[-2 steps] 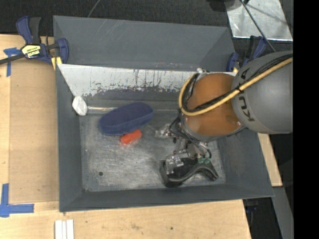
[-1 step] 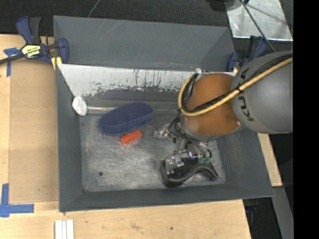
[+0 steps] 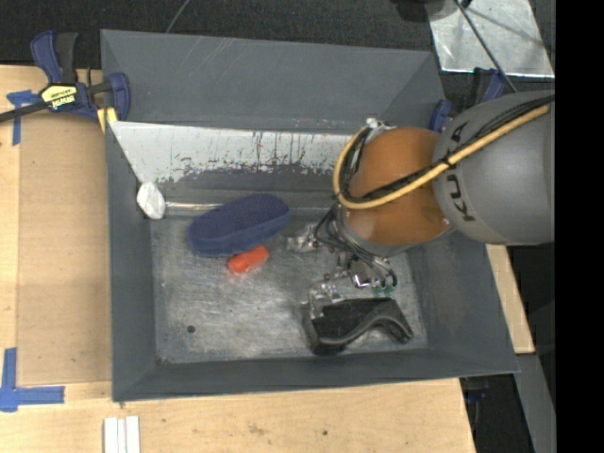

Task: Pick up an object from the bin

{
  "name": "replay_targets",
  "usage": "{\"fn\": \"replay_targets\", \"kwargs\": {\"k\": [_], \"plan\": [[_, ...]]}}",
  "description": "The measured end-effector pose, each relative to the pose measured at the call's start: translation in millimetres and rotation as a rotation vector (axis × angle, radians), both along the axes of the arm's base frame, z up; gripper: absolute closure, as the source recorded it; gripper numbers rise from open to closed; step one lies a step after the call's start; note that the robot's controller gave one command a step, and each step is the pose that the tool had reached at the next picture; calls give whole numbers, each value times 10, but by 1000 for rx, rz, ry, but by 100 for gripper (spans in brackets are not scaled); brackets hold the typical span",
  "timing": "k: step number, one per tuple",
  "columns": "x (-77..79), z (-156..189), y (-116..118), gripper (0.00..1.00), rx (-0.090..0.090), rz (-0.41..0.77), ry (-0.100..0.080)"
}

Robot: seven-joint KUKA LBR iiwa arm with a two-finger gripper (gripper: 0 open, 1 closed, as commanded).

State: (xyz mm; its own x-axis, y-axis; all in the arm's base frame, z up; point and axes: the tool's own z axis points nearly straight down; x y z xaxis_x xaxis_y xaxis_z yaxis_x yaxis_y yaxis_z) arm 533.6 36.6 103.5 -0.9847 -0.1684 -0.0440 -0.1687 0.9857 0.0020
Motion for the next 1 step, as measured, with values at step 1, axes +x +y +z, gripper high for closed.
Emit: {"fn": "replay_targets", "kwargs": {"k": [1], "plan": [[48, -124, -6, 0, -6, 18, 16]]}}
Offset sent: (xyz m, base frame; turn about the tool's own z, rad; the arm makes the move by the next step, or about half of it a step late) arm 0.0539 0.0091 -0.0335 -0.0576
